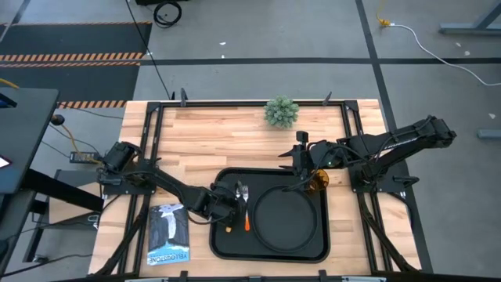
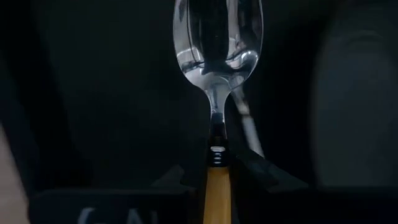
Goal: Pick and place plate/cup/fork/spoon on tray
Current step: Put the yellow spoon on the left side of the orange spoon
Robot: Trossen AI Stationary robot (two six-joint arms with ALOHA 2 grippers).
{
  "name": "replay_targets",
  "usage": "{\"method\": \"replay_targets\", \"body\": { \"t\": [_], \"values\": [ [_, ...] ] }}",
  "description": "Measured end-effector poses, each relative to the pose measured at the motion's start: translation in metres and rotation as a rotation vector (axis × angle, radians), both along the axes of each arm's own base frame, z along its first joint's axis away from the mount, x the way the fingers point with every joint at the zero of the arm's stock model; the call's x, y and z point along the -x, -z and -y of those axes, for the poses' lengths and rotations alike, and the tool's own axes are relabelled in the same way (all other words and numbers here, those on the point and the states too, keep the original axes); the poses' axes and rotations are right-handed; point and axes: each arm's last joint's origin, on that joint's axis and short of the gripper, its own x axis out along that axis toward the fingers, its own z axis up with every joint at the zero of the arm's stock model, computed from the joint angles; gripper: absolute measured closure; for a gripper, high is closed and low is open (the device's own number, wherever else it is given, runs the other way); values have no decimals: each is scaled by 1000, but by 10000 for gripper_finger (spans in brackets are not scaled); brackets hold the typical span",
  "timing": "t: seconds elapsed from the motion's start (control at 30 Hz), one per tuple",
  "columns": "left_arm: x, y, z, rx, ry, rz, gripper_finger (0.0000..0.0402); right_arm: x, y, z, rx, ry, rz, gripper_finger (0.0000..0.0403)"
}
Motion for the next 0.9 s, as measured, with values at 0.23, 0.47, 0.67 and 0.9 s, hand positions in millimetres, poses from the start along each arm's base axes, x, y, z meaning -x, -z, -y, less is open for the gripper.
{"method": "replay_targets", "body": {
  "t": [0.23, 0.47, 0.67, 0.9],
  "values": [
    [-3, 18, 3, 29, -26, -42, 343, 0, 0, 0, -1, 0, 3, 250],
    [-3, 18, 2, 30, -45, -41, 342, 0, 0, 0, 0, 0, 2, 250],
    [-3, 18, 2, 28, -48, -37, 329, 0, 0, 0, -1, 0, 2, 250],
    [-3, 18, 2, 28, -48, -37, 298, 0, 0, 0, 0, 0, 2, 250]
  ]
}}
